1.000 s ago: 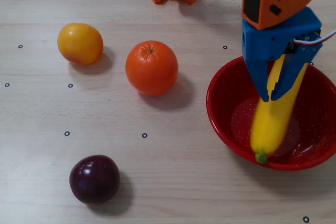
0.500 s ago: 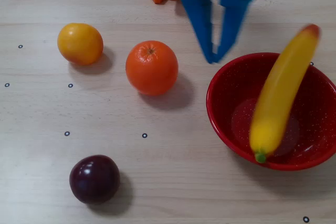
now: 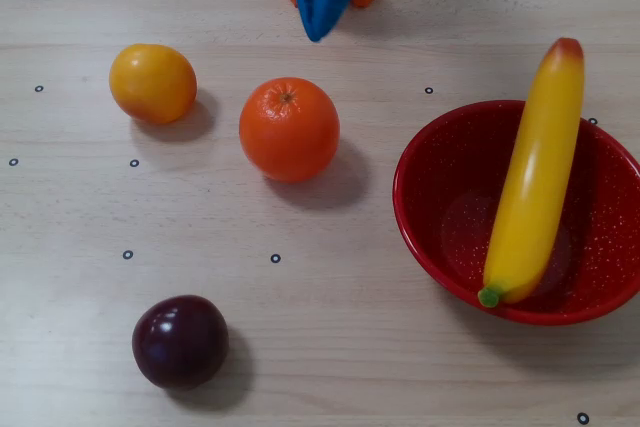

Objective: Put banana in the red bowl.

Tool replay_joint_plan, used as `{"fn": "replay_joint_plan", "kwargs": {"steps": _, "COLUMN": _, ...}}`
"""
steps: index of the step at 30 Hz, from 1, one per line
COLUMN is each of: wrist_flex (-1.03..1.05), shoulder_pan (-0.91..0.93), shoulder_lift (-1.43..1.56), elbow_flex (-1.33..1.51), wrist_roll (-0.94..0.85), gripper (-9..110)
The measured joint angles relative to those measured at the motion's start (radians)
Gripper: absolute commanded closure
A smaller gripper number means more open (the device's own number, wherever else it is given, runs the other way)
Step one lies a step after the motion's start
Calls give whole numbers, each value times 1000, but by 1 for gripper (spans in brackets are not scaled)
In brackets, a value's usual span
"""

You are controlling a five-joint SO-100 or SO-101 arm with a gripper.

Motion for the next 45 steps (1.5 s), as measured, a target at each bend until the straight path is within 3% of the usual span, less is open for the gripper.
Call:
{"fn": "replay_joint_plan", "kwargs": {"steps": 24, "wrist_flex": -121, "shoulder_pan": 8, "shoulder_lift": 525, "elbow_flex": 520, "wrist_roll": 302, "gripper": 102}}
{"fn": "replay_joint_plan", "kwargs": {"steps": 45, "wrist_flex": -130, "shoulder_pan": -17, "shoulder_lift": 1055, "elbow_flex": 1106, "wrist_roll": 408, "gripper": 102}}
